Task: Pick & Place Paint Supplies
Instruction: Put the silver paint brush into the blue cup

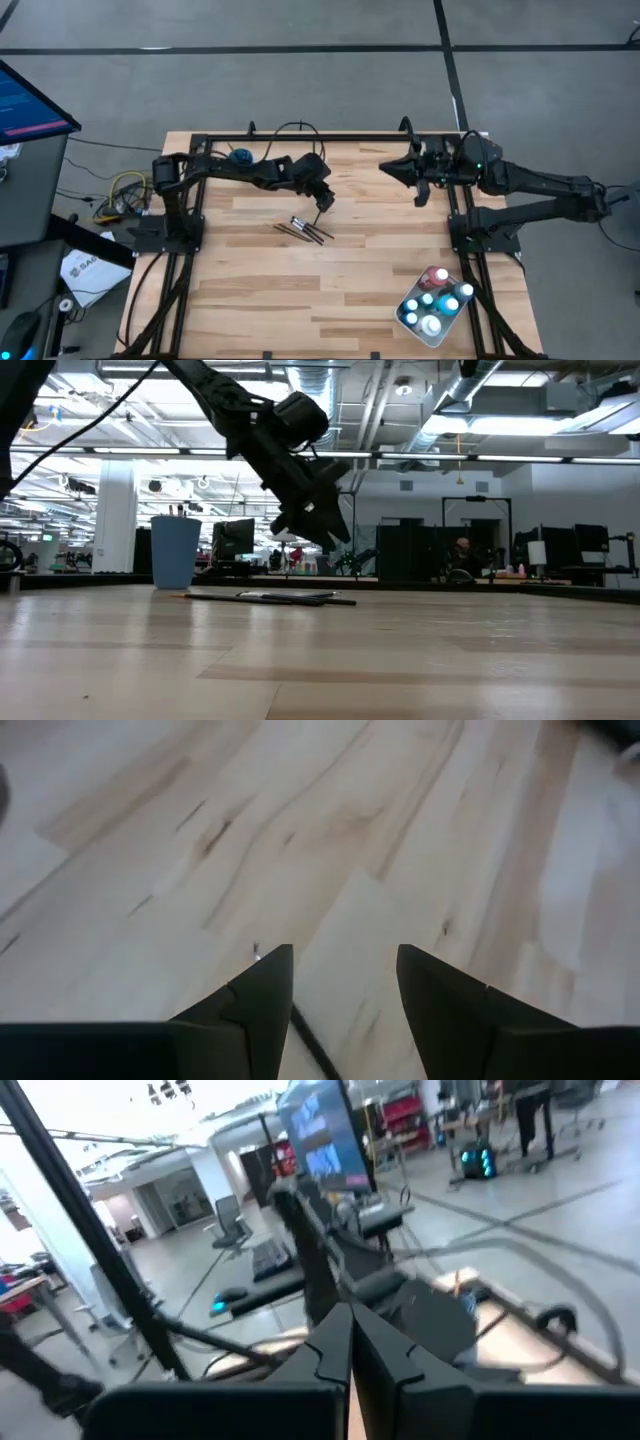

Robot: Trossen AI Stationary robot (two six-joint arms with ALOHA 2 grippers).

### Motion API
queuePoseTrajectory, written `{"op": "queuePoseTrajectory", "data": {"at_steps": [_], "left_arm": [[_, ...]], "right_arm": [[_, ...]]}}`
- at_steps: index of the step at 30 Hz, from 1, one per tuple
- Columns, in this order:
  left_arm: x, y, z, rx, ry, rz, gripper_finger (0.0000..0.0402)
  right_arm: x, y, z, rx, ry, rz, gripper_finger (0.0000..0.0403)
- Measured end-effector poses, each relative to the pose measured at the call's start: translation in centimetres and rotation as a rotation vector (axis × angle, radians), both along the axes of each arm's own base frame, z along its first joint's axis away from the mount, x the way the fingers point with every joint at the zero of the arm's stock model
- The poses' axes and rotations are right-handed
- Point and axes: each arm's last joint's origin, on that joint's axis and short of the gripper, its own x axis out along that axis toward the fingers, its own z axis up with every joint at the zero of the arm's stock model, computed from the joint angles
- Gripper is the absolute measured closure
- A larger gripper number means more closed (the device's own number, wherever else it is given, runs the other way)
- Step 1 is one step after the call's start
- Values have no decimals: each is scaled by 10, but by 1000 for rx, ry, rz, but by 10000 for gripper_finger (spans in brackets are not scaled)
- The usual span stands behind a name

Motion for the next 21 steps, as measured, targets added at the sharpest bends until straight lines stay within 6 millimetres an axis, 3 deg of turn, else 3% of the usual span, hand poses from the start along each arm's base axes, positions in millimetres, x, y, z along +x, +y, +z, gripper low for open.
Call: {"op": "queuePoseTrajectory", "data": {"at_steps": [7,21], "left_arm": [[6,3,-22,-2,114,20,229],[10,5,-53,1,181,46,229]], "right_arm": [[-5,-3,-18,77,33,-15,399],[-3,-3,-21,84,61,-14,402]]}}
